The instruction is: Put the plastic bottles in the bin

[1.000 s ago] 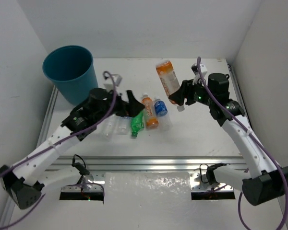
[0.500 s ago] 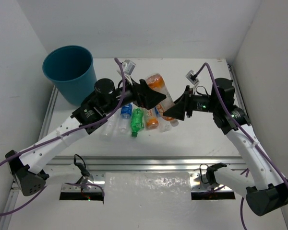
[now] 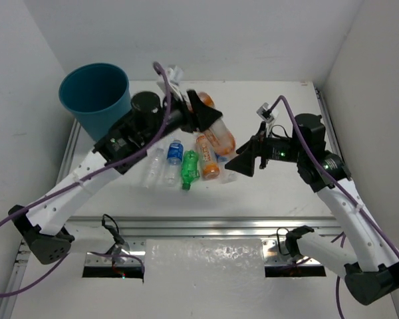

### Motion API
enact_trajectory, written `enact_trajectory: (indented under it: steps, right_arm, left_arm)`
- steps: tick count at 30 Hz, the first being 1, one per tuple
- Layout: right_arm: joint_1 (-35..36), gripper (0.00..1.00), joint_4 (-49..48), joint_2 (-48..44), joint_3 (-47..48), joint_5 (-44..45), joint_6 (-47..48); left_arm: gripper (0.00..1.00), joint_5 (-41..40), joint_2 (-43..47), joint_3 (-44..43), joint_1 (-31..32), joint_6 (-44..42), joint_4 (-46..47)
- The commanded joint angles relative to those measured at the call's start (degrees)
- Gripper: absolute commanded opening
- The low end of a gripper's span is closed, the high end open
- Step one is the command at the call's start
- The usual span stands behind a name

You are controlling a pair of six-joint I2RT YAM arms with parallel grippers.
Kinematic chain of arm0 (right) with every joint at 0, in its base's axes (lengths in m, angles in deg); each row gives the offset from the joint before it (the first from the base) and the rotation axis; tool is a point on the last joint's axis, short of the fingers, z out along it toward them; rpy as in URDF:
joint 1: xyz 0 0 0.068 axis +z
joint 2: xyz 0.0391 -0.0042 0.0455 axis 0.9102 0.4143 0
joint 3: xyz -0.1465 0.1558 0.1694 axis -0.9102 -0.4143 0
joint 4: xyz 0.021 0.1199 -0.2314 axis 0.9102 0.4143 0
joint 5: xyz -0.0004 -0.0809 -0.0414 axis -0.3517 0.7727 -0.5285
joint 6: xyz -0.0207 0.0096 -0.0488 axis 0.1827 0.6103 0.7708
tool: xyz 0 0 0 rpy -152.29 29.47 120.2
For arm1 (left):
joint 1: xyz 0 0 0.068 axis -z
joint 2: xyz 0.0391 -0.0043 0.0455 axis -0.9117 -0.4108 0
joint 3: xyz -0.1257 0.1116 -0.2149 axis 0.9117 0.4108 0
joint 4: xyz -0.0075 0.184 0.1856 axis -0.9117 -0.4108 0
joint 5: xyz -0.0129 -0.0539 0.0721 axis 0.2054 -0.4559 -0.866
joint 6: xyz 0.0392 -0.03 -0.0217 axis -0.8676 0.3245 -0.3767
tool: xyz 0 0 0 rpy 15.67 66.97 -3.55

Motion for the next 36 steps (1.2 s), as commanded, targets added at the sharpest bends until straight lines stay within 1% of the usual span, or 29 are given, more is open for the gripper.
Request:
enact_trajectory:
  steps: [1, 2, 3, 4, 6, 7, 8, 9, 10, 11, 12, 13, 14, 15, 16, 17, 18, 19, 20, 22, 23, 26, 27, 29, 30, 32, 33, 35, 36]
  right_arm:
    - [0.1, 0.99, 6.0, -4.3, 2.8, 16.3, 2.5]
    - [0.1, 0.99, 7.1, -5.1, 3.0, 18.9, 2.8]
    - [0.2, 0.99, 8.1, -6.9, 3.0, 20.9, 2.8]
    - [0.2, 0.99, 8.9, -7.7, 2.6, 22.3, 2.8]
    - [0.2, 0.99, 8.9, -10.0, 1.4, 23.1, 2.2]
    - [0.2, 0.99, 8.7, -10.6, 0.1, 22.9, 1.9]
    - [0.1, 0.99, 8.2, -10.9, -0.5, 22.6, 1.2]
    - [0.2, 0.99, 7.8, -11.3, -1.3, 22.7, 0.7]
    - [0.1, 0.99, 6.7, -11.7, -3.0, 22.7, 0.2]
    - [0.2, 0.99, 6.1, -11.8, -3.8, 22.8, -0.9]
    - [0.1, 0.99, 5.5, -11.7, -5.0, 22.5, -1.3]
    - [0.1, 0.99, 4.9, -11.2, -5.2, 22.2, -1.6]
    - [0.2, 0.99, 4.8, -10.6, -5.4, 21.8, -1.3]
    - [0.1, 0.99, 5.0, -10.0, -5.4, 20.4, -1.1]
    - [0.2, 0.99, 5.7, -8.3, -5.4, 20.3, -0.9]
    - [0.2, 0.99, 6.1, -7.4, -5.4, 20.5, -0.4]
    - [0.1, 0.99, 6.4, -6.6, -5.7, 21.2, -0.3]
    - [0.1, 0.99, 6.5, -5.9, -6.1, 23.7, -0.1]
    - [0.2, 0.99, 6.5, -4.2, -6.3, 25.6, 0.0]
    - [0.2, 0.99, 6.8, -1.8, -6.6, 29.8, -0.3]
    - [0.2, 0.99, 6.6, 1.4, -6.4, 31.9, 0.0]
    - [0.6, 0.99, 6.5, 8.7, -5.0, 37.8, -0.9]
    - [0.8, 0.99, 6.9, 14.7, -3.1, 39.3, -1.0]
    - [1.8, 0.99, 6.6, 20.2, -1.3, 42.3, -0.4]
    - [2.1, 0.99, 6.3, 25.0, 0.4, 43.6, -0.4]
    - [2.6, 0.98, 5.9, 29.1, 2.4, 45.2, 0.4]
    - [2.7, 0.95, 5.6, 33.0, 4.0, 45.8, 0.7]
    - [2.8, 0.92, 5.8, 36.9, 5.9, 45.3, 1.3]
    - [2.8, 0.87, 6.5, 38.9, 8.3, 43.9, 1.6]
  left_arm:
    - [0.00, -25.3, -0.7, -16.0, -10.0, 1.3, -16.4]
    - [0.00, -28.1, -2.1, -18.7, -13.6, 1.6, -22.3]
    - [0.00, -31.1, -2.7, -21.4, -16.7, 1.5, -24.3]
    - [0.00, -38.7, -4.0, -25.8, -21.7, 0.7, -26.4]
    - [0.00, -43.9, -6.1, -29.9, -26.4, -1.1, -27.8]
    - [0.00, -48.2, -7.4, -33.5, -30.8, -2.5, -28.1]
    - [0.00, -50.2, -10.0, -34.6, -32.8, -3.3, -28.3]
    - [0.00, -51.3, -11.2, -35.4, -34.6, -3.7, -27.9]
    - [0.00, -51.8, -13.9, -36.2, -38.7, -4.6, -27.5]
    - [0.00, -51.8, -15.4, -36.9, -40.6, -4.6, -27.2]
    - [0.00, -50.1, -16.9, -38.2, -42.5, -4.5, -26.8]
    - [0.01, -48.6, -20.0, -39.1, -46.7, -4.4, -26.5]
    - [0.06, -47.4, -21.8, -40.0, -48.3, -4.2, -26.2]
    - [0.09, -44.4, -23.8, -43.5, -49.6, -3.7, -26.6]
    - [0.11, -42.9, -28.9, -46.6, -52.4, -3.2, -27.8]
    - [0.17, -42.0, -31.3, -49.3, -53.6, -2.3, -31.2]
    - [0.24, -38.7, -32.9, -51.6, -54.5, -1.6, -32.0]
    - [0.35, -37.9, -34.3, -51.5, -55.6, -1.0, -32.0]
    - [0.60, -37.6, -34.3, -50.9, -55.6, -0.8, -31.5]
    - [0.89, -34.8, -33.3, -48.5, -55.6, -1.0, -30.1]
    - [1.00, -34.0, -32.9, -48.1, -55.6, -0.9, -29.5]
    - [1.00, -31.2, -31.5, -48.4, -55.6, -1.0, -31.1]
    - [1.00, -29.7, -30.8, -47.3, -55.6, -0.9, -31.3]
    - [1.00, -28.0, -27.3, -45.5, -55.4, -1.0, -31.4]
    - [1.00, -26.4, -25.8, -43.1, -55.2, -1.5, -31.3]
    - [1.00, -24.8, -20.2, -40.2, -55.0, -2.4, -30.6]
    - [1.00, -22.2, -16.1, -37.3, -54.6, -3.7, -29.5]
    - [1.00, -19.6, -12.3, -34.4, -54.5, -5.2, -29.1]
    - [1.00, -18.7, -10.8, -32.7, -54.5, -5.6, -29.7]
